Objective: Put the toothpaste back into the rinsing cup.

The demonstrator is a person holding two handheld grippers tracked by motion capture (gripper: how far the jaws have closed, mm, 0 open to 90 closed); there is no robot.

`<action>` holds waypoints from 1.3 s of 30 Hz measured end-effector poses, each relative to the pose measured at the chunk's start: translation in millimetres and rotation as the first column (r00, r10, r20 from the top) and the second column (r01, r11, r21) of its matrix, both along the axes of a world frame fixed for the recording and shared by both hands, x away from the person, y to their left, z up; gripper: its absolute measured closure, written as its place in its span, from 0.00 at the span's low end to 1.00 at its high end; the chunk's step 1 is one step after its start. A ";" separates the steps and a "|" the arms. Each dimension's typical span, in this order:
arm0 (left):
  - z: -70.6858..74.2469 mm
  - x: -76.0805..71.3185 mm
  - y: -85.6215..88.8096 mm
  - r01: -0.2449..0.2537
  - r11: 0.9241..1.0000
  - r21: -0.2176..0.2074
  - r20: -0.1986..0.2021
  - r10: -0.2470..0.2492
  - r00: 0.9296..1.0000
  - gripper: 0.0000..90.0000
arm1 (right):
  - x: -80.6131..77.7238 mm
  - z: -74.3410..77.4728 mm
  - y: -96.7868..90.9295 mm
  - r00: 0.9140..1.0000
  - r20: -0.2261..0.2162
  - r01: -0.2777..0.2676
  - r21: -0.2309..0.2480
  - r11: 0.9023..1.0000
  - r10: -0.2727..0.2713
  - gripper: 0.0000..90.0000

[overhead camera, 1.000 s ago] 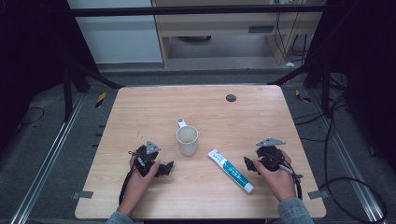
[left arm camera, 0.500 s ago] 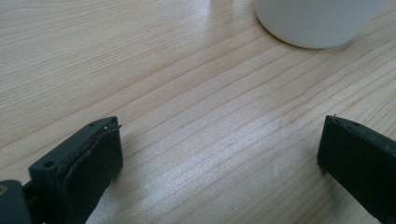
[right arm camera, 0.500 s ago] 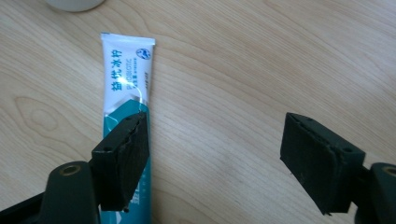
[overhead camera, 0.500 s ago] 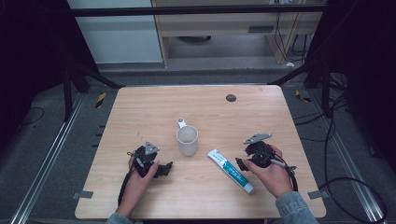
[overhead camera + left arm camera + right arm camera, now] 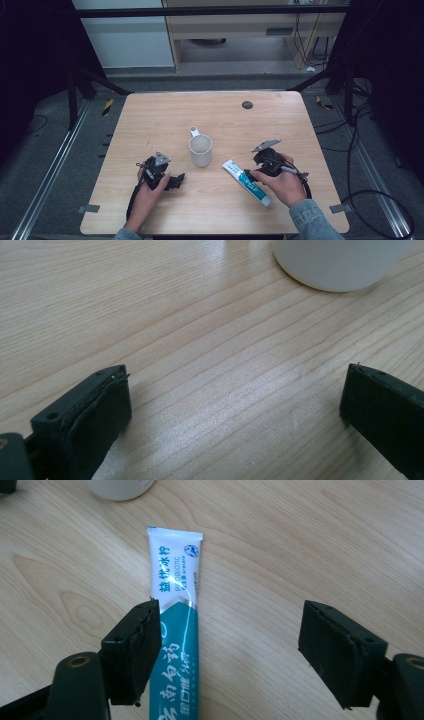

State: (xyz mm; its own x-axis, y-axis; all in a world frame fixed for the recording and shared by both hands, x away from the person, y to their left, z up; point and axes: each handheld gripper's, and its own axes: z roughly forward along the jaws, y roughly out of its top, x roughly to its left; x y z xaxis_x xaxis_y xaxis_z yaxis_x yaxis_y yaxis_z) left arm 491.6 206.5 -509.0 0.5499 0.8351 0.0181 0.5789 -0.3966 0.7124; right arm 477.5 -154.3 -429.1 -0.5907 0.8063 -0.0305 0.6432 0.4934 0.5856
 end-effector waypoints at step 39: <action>0.1 -1.3 0.1 0.002 1.000 0.003 -0.001 -0.002 1.000 0.00 | 18.2 2.5 37.2 0.987 -0.153 -0.060 -0.049 0.997 0.052 0.57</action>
State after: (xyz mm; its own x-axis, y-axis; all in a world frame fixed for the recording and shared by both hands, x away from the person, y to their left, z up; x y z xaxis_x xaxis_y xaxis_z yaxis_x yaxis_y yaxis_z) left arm 490.3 206.6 -508.9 0.5519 0.8337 0.0199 0.5783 -0.3999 0.7111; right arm 495.7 -117.1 -426.6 -0.6357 0.7716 0.0208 0.6930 0.5586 0.4558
